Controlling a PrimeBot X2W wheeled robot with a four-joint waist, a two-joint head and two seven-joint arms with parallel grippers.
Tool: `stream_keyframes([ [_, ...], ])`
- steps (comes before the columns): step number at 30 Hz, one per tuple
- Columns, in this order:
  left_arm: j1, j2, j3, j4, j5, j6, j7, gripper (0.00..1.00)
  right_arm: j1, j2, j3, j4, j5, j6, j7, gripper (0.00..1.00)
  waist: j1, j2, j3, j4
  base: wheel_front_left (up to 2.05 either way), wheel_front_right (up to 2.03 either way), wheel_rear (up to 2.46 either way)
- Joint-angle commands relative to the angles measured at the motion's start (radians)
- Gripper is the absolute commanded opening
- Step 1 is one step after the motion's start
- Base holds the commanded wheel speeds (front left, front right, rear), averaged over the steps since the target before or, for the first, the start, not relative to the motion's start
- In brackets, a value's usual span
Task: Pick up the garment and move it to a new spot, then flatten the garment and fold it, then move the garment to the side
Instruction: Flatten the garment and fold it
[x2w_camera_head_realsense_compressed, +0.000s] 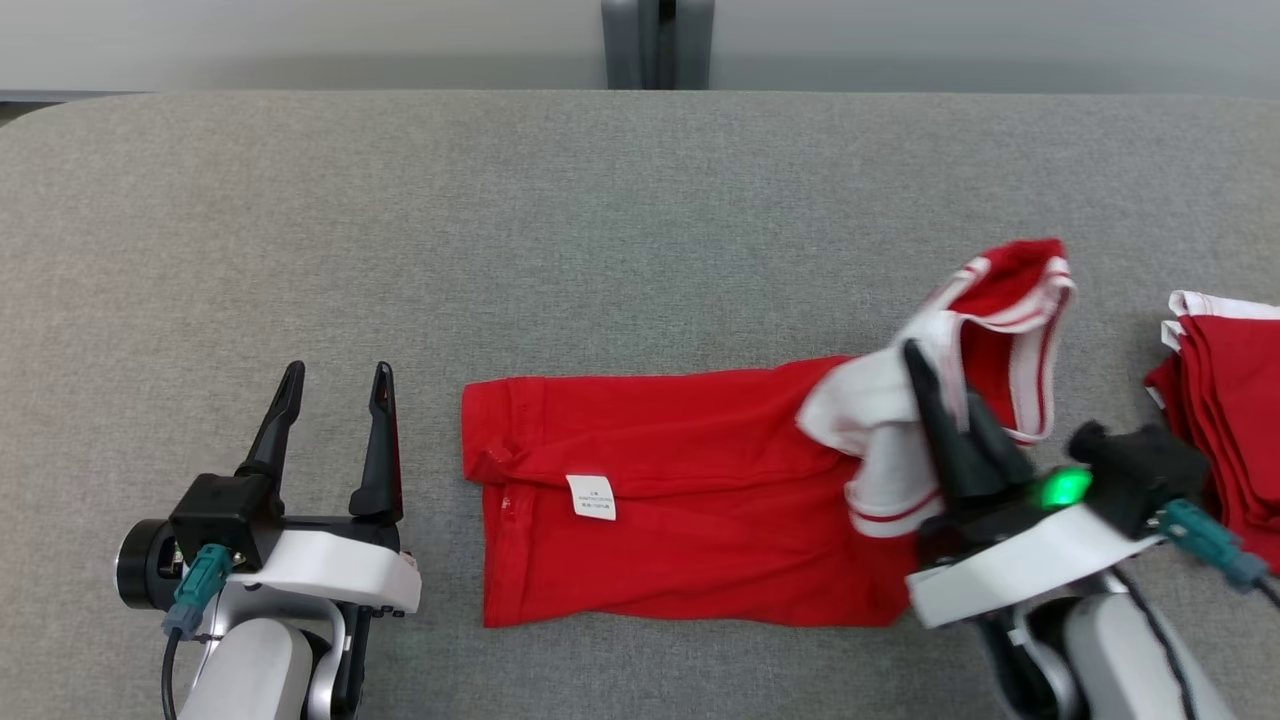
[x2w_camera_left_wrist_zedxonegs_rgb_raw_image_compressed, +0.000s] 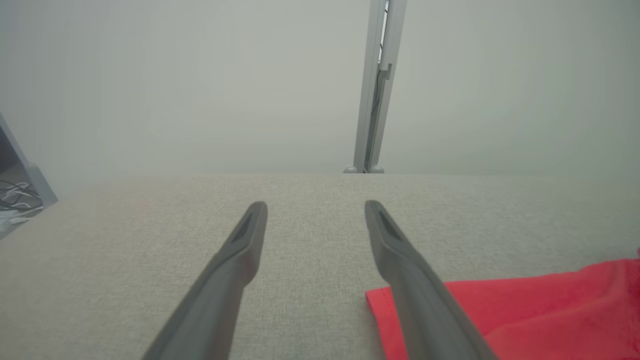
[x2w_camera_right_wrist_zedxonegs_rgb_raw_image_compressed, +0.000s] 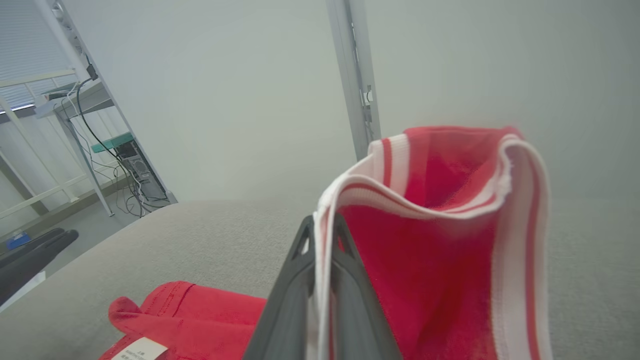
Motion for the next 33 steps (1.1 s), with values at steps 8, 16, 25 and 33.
stream_keyframes([
  [8, -0.025, -0.025, -0.001, 0.028, 0.017, -0.037, -0.003, 1.0, -0.1, 0.06, 0.297, -0.024, 0.089, 0.0, 0.036, 0.0, 0.0, 0.0, -0.003, 0.061, 0.0, 0.0, 0.0],
  [16, -0.044, -0.058, -0.019, 0.051, 0.034, -0.063, -0.003, 1.0, -0.237, 0.064, 0.473, 0.191, 0.194, 0.0, -0.027, 0.0, 0.0, 0.0, 0.016, 0.13, 0.0, 0.0, 0.0],
  [25, -0.069, -0.087, -0.011, 0.075, 0.05, -0.09, -0.003, 1.0, -0.357, 0.063, 0.635, 0.427, 0.329, 0.0, -0.084, 0.0, 0.0, 0.0, 0.041, 0.167, 0.0, 0.0, 0.0],
  [33, -0.063, -0.092, 0.012, 0.086, 0.067, -0.104, -0.003, 1.0, -0.394, 0.064, 0.746, 0.401, 0.421, 0.0, -0.103, 1.0, 0.0, 0.0, 0.031, 0.135, 0.0, 0.0, 0.0],
])
